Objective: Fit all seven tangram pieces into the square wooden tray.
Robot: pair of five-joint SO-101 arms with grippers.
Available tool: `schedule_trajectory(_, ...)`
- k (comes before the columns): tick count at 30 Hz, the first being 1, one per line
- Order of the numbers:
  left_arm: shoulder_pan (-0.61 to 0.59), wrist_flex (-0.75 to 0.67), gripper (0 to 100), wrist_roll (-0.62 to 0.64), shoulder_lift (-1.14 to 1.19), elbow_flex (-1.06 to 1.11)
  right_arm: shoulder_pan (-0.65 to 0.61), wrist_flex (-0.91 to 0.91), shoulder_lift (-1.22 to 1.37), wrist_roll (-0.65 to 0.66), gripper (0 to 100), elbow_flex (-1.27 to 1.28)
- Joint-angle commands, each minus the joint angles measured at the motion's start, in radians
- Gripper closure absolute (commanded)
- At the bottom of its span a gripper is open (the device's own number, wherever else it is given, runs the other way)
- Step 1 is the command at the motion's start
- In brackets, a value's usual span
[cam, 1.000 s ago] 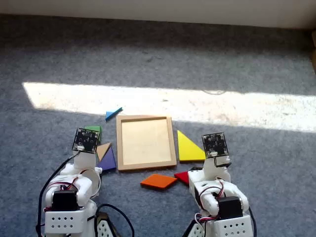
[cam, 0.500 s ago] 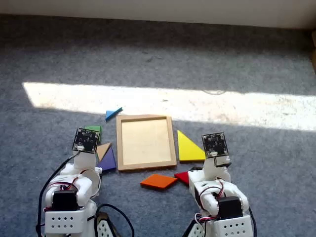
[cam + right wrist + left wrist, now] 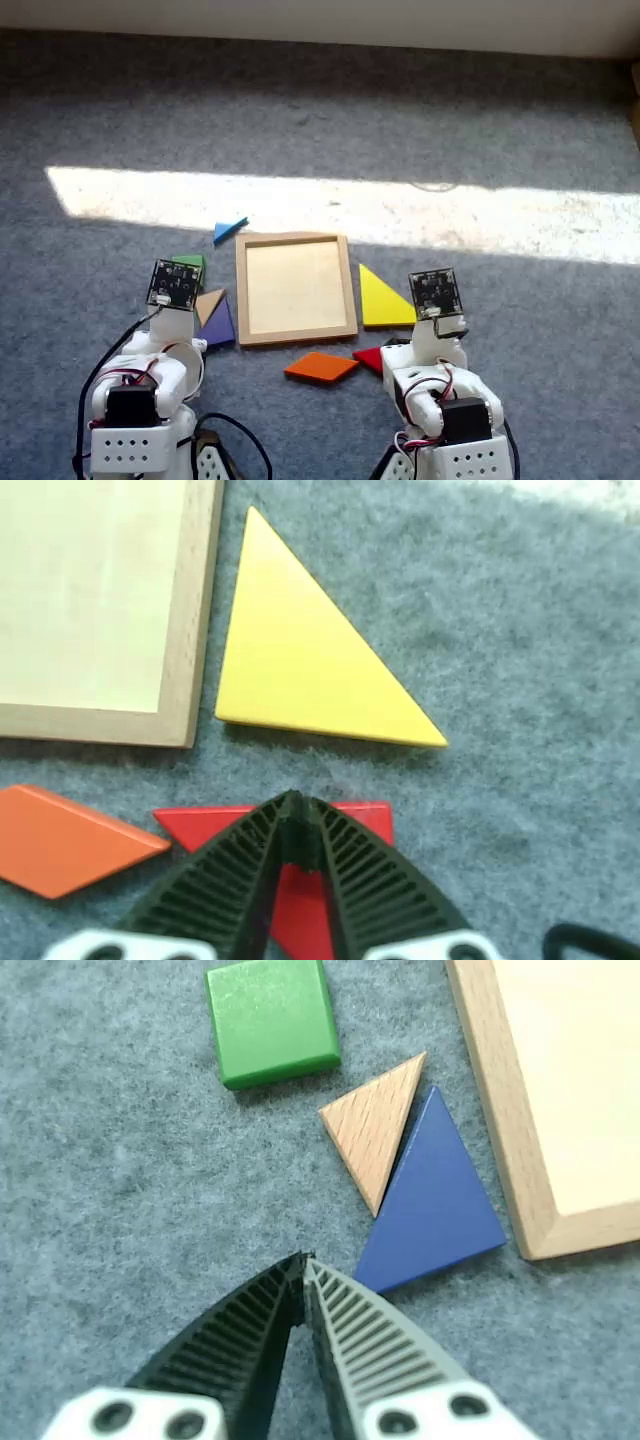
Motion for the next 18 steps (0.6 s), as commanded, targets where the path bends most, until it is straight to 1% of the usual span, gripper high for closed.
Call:
schedule_trajectory(1, -0.008, 0.006, 99, -0.003, -0.048, 0.019, 0.007, 0.007, -0.013, 0.009, 99.4, 0.116)
schedule_trajectory(16, -0.008, 0.006, 99, -0.003, -0.048, 0.019, 0.012, 0.01, -0.013, 0.009, 99.4, 0.116)
schedule_trajectory(18, -0.008, 0.006, 99, -0.003, -0.048, 0.019, 0.035, 0.015, -0.012, 0.009, 99.4, 0.113)
